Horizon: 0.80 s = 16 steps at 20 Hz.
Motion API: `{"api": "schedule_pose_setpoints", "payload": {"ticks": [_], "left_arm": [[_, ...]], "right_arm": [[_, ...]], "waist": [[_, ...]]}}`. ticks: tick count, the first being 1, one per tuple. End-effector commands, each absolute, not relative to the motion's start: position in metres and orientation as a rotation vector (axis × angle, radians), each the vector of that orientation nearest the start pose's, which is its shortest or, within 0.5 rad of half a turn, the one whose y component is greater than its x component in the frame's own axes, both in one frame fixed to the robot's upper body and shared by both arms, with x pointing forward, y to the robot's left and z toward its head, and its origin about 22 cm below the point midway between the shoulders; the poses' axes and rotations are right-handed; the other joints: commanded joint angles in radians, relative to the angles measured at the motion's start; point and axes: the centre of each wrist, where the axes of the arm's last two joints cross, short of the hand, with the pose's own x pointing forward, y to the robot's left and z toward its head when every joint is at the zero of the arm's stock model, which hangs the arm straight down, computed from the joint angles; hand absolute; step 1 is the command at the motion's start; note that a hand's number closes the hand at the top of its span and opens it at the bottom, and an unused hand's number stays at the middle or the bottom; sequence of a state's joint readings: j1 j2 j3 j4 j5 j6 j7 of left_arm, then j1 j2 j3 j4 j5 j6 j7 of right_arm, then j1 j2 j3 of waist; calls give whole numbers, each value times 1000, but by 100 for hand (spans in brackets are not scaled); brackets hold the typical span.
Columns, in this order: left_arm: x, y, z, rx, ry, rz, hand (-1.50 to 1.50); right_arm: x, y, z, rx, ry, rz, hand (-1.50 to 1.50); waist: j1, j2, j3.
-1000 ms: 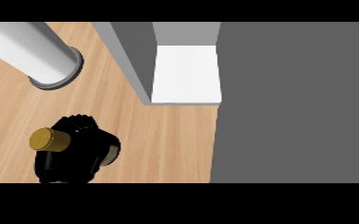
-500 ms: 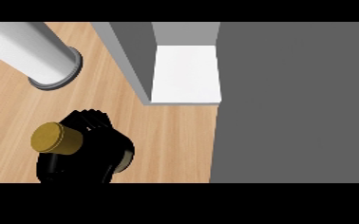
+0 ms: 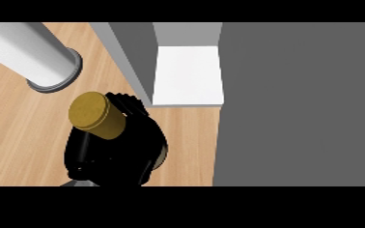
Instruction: Pick up the wine, place it into the cabinet and close the cabinet
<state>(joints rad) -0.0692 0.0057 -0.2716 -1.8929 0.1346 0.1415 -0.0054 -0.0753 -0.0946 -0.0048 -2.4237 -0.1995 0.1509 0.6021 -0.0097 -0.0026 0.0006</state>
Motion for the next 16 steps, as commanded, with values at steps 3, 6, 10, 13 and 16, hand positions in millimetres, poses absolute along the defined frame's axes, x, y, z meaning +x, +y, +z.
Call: {"api": "schedule_pose_setpoints", "payload": {"ticks": [3,6,10,13,16], "left_arm": [[224,102,105,-325,-1902,23,150],[234,108,128,-334,-1891,44,150],[251,79,131,-298,-1918,30,150],[267,66,126,-233,-1914,36,150],[269,57,142,-241,-1914,44,150]], "right_arm": [[140,-238,205,252,-1932,254,-150],[123,-236,212,252,-1923,252,-150],[138,-236,202,253,-1922,268,-150],[132,-231,204,254,-1926,281,-150],[138,-228,205,255,-1935,284,-150]], "waist": [[-5,1,0],[-4,-1,0],[-4,1,0],[-9,2,0],[-3,1,0]]}}
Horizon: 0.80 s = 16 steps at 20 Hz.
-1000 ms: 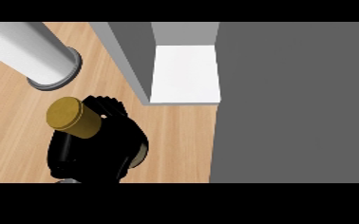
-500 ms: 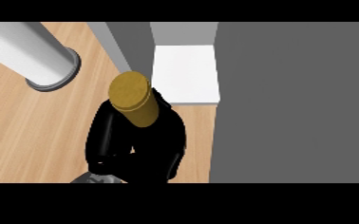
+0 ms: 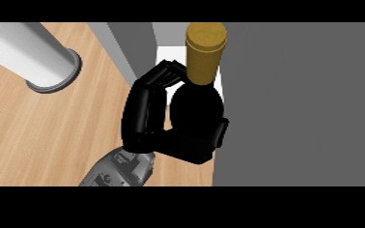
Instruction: Pick up the wine, place it into the cabinet and close the cabinet
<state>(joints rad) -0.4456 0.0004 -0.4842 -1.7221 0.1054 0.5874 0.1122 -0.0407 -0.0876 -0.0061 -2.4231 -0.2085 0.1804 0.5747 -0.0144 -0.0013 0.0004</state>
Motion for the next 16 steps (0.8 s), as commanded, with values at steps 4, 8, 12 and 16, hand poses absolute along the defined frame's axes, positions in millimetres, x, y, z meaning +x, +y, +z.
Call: {"api": "schedule_pose_setpoints", "payload": {"ticks": [4,8,12,16], "left_arm": [[271,48,144,-198,-1915,55,150],[278,43,133,-171,-1954,22,150],[278,37,105,-158,-1912,60,150],[283,37,105,-187,-1902,90,150]], "right_arm": [[128,-232,216,254,-1921,285,-150],[127,-238,212,253,-1932,297,-150],[133,-229,217,260,-1930,295,-150],[131,-233,215,217,-1919,323,-150]], "waist": [[-1,-1,0],[-3,-1,0],[-5,1,-1],[-3,1,-1]]}}
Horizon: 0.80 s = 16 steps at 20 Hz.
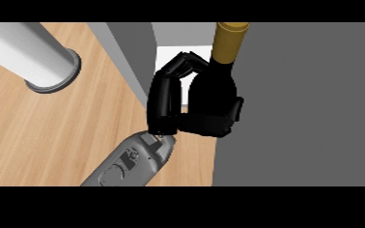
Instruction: Pick up the wine, place it into the cabinet and close the cabinet
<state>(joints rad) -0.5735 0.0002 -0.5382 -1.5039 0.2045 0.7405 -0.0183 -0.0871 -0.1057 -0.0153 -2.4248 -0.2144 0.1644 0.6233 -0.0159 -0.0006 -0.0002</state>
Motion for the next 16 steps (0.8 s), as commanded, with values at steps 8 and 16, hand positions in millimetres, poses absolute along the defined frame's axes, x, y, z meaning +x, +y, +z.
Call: {"api": "schedule_pose_setpoints", "payload": {"ticks": [8,16], "left_arm": [[280,48,78,-149,-1896,120,150],[318,55,49,-12,-1901,42,150]], "right_arm": [[135,-236,219,238,-1937,291,-150],[147,-227,213,231,-1942,295,-150]], "waist": [[7,-2,0],[1,2,0]]}}
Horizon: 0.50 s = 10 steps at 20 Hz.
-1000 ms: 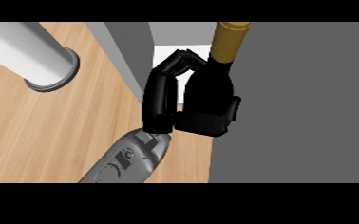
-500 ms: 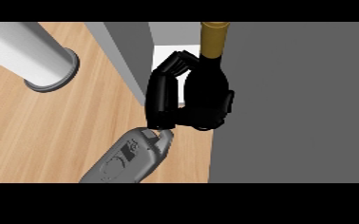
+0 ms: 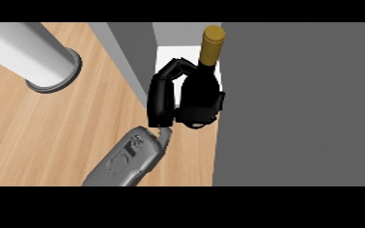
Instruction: Pick up the wine, place it into the cabinet and close the cabinet
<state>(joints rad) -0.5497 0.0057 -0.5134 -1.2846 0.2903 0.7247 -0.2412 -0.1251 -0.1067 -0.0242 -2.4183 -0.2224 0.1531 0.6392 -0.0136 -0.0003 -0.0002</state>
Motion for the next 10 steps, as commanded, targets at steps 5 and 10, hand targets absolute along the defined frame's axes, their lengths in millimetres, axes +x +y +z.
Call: {"api": "schedule_pose_setpoints", "payload": {"ticks": [5,10], "left_arm": [[318,62,32,19,-1919,75,150],[335,74,29,19,-1914,125,150]], "right_arm": [[140,-229,214,240,-1929,299,-150],[137,-237,216,239,-1925,292,-150]], "waist": [[-2,1,0],[-5,1,0]]}}
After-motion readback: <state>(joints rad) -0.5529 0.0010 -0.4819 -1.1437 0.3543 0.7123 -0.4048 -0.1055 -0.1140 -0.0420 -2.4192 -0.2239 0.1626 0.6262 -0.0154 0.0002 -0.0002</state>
